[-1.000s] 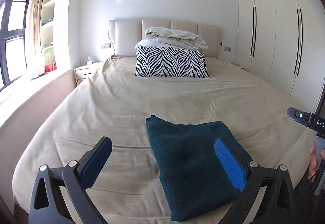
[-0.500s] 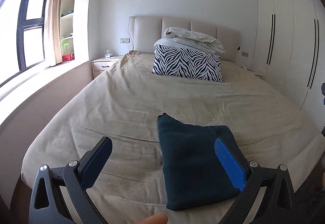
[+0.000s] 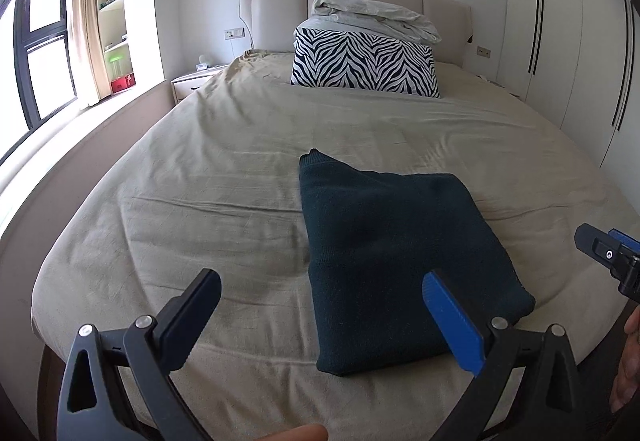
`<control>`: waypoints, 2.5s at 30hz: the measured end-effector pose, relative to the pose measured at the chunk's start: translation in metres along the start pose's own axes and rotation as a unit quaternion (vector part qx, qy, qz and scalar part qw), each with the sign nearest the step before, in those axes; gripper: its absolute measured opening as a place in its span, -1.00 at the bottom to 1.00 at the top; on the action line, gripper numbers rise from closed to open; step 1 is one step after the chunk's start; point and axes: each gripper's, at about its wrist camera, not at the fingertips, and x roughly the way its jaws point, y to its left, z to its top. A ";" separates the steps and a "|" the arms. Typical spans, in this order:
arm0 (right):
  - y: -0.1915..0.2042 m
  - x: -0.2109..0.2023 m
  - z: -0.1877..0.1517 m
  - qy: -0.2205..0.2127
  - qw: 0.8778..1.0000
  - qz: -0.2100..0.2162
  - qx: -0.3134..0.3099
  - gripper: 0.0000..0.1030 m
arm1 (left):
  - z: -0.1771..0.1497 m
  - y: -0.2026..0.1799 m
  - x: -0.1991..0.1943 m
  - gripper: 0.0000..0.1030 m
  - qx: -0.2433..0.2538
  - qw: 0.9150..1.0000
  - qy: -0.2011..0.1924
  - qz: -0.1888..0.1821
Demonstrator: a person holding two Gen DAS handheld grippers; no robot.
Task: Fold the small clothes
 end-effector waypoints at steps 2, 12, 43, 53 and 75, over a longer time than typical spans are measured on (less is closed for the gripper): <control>0.003 0.009 -0.004 0.006 1.000 -0.007 -0.007 1.00 | -0.002 0.004 0.006 1.00 -0.010 1.000 0.010 0.000; 0.011 0.033 -0.019 0.039 0.999 -0.008 -0.025 1.00 | -0.011 0.010 0.021 1.00 -0.013 1.000 0.026 0.010; 0.023 0.056 -0.033 0.073 0.997 -0.017 -0.028 1.00 | -0.022 0.013 0.038 1.00 -0.019 0.999 0.043 0.016; 0.025 0.057 -0.033 0.075 0.997 -0.017 -0.028 1.00 | -0.024 0.012 0.039 1.00 -0.017 0.999 0.045 0.017; 0.025 0.058 -0.036 0.078 0.996 -0.017 -0.028 1.00 | -0.024 0.012 0.039 1.00 -0.016 0.999 0.046 0.016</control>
